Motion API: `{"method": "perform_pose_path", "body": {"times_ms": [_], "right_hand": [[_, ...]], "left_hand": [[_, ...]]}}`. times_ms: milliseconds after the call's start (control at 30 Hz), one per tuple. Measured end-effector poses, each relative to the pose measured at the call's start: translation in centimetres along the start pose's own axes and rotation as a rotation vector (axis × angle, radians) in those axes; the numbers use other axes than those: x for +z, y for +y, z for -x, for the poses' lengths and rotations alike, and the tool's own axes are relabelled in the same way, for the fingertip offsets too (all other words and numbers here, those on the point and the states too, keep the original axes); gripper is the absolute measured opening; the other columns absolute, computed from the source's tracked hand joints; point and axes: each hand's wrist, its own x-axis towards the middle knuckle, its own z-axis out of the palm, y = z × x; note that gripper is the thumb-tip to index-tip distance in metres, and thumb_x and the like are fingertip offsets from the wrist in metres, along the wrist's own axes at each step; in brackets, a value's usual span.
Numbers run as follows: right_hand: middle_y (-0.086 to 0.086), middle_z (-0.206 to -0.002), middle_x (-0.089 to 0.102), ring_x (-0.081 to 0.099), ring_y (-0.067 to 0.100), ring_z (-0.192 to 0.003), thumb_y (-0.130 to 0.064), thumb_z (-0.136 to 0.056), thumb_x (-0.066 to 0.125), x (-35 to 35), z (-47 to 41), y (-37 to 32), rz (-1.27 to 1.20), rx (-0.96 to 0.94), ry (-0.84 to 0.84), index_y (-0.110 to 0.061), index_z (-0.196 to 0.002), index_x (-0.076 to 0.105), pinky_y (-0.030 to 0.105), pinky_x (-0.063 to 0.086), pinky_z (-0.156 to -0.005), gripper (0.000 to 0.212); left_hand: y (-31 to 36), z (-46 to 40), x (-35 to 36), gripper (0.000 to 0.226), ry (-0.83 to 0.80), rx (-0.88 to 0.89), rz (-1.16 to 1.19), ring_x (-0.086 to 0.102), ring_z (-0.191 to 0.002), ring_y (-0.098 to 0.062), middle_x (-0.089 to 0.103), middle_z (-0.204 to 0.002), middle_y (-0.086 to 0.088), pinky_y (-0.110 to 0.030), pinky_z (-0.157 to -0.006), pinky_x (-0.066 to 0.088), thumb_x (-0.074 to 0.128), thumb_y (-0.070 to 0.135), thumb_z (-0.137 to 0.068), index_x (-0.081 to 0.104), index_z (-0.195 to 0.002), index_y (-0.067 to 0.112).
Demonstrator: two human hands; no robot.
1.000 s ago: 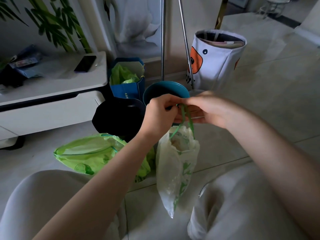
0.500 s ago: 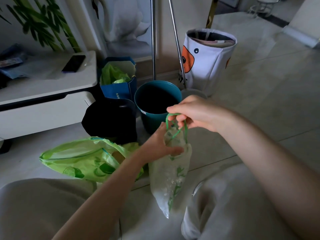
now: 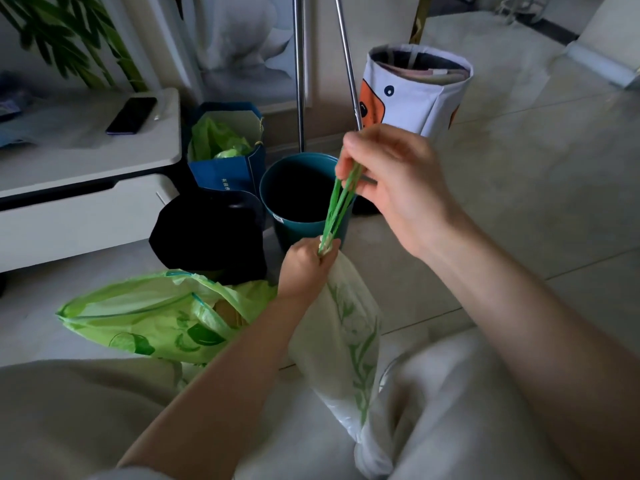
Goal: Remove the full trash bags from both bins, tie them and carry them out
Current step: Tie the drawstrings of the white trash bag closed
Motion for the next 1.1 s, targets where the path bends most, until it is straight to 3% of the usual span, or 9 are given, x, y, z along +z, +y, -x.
{"method": "perform_pose_path", "body": {"times_ms": [100, 200, 267, 367, 500, 667, 800, 933, 1100], "right_hand": [[0.001, -0.078, 0.071, 0.061, 0.015, -0.075, -0.013, -0.082, 0.061, 0.2, -0.2, 0.5, 0.056, 0.050, -0.045, -0.010, -0.086, 0.066, 0.030, 0.051, -0.076, 0.007], [0.006, -0.085, 0.070, 0.058, 0.011, -0.069, -0.005, -0.088, 0.056, 0.3, -0.7, 0.9, 0.138, 0.076, -0.053, -0.007, -0.096, 0.065, 0.026, 0.049, -0.070, 0.012], [0.005, -0.081, 0.070, 0.055, 0.010, -0.063, -0.006, -0.089, 0.056, 0.4, -0.7, 1.1, 0.189, 0.063, -0.051, -0.007, -0.093, 0.066, 0.025, 0.046, -0.065, 0.011], [0.000, -0.069, 0.069, 0.048, 0.010, -0.055, -0.009, -0.087, 0.059, 0.3, -0.5, 1.5, 0.234, 0.048, -0.049, -0.007, -0.084, 0.067, 0.028, 0.041, -0.058, 0.009], [-0.001, -0.068, 0.070, 0.050, 0.007, -0.052, -0.015, -0.083, 0.062, 0.1, -0.5, 2.3, 0.326, 0.034, -0.054, -0.014, -0.078, 0.069, 0.031, 0.041, -0.058, 0.009], [0.000, -0.079, 0.073, 0.054, 0.007, -0.057, -0.009, -0.087, 0.060, -0.4, -1.0, 2.4, 0.356, 0.022, 0.021, -0.015, -0.085, 0.068, 0.027, 0.046, -0.059, 0.010], [0.006, -0.098, 0.070, 0.066, 0.010, -0.071, 0.001, -0.087, 0.055, 0.5, -0.9, 2.6, 0.465, 0.016, -0.069, -0.011, -0.116, 0.059, 0.025, 0.055, -0.068, 0.031], [0.011, -0.087, 0.068, 0.069, 0.020, -0.073, 0.005, -0.087, 0.049, 1.6, -0.7, 2.8, 0.539, -0.035, -0.122, -0.013, -0.122, 0.051, 0.034, 0.059, -0.072, 0.040], [0.010, -0.086, 0.071, 0.066, 0.016, -0.065, 0.004, -0.089, 0.050, 2.5, -0.7, 3.0, 0.512, -0.041, -0.153, -0.012, -0.116, 0.049, 0.028, 0.056, -0.063, 0.032]], "left_hand": [[-0.1, -0.6, 0.4, 0.034, -0.134, -0.065, 0.016, 0.060, -0.070, -0.027, 0.064, -0.076, -0.014, -0.035, -0.064, 0.046, 0.055, 0.034, -0.092, 0.055, -0.071, 0.008], [0.7, -0.6, 0.4, 0.024, -0.146, -0.045, 0.160, 0.061, -0.092, -0.013, 0.068, -0.100, 0.001, -0.025, -0.081, 0.048, 0.061, 0.027, -0.085, 0.064, -0.107, 0.018], [1.3, -0.1, 0.8, 0.017, -0.150, -0.072, 0.266, 0.061, -0.081, -0.009, 0.068, -0.087, 0.000, -0.025, -0.074, 0.047, 0.065, 0.031, -0.084, 0.064, -0.091, 0.015], [0.2, 0.9, 1.3, 0.037, -0.180, -0.100, 0.224, 0.051, -0.053, -0.004, 0.056, -0.059, 0.003, -0.025, -0.057, 0.038, 0.061, 0.040, -0.089, 0.064, -0.070, 0.008], [-1.2, 0.6, 0.0, 0.045, -0.208, -0.163, 0.136, 0.049, -0.045, -0.004, 0.053, -0.056, 0.006, -0.027, -0.052, 0.036, 0.051, 0.048, -0.092, 0.067, -0.075, 0.009], [-1.3, 0.7, -2.2, 0.031, -0.510, -0.033, -0.070, 0.055, -0.087, -0.014, 0.060, -0.099, -0.001, -0.028, -0.075, 0.038, 0.054, 0.044, -0.091, 0.052, -0.107, 0.016], [-0.9, 1.2, -5.1, 0.055, -0.561, 0.016, -0.024, 0.044, -0.110, -0.005, 0.047, -0.124, 0.013, -0.023, -0.092, 0.036, 0.059, 0.043, -0.089, 0.040, -0.137, 0.027], [-0.6, 0.1, -6.7, 0.053, -0.527, -0.084, 0.111, 0.048, -0.123, -0.008, 0.053, -0.131, 0.010, -0.033, -0.104, 0.042, 0.066, 0.040, -0.085, 0.045, -0.133, 0.032], [-0.9, 0.1, -7.2, 0.037, -0.384, -0.055, 0.046, 0.060, -0.100, -0.005, 0.063, -0.105, 0.013, -0.025, -0.092, 0.049, 0.075, 0.033, -0.078, 0.060, -0.111, 0.025]]}}
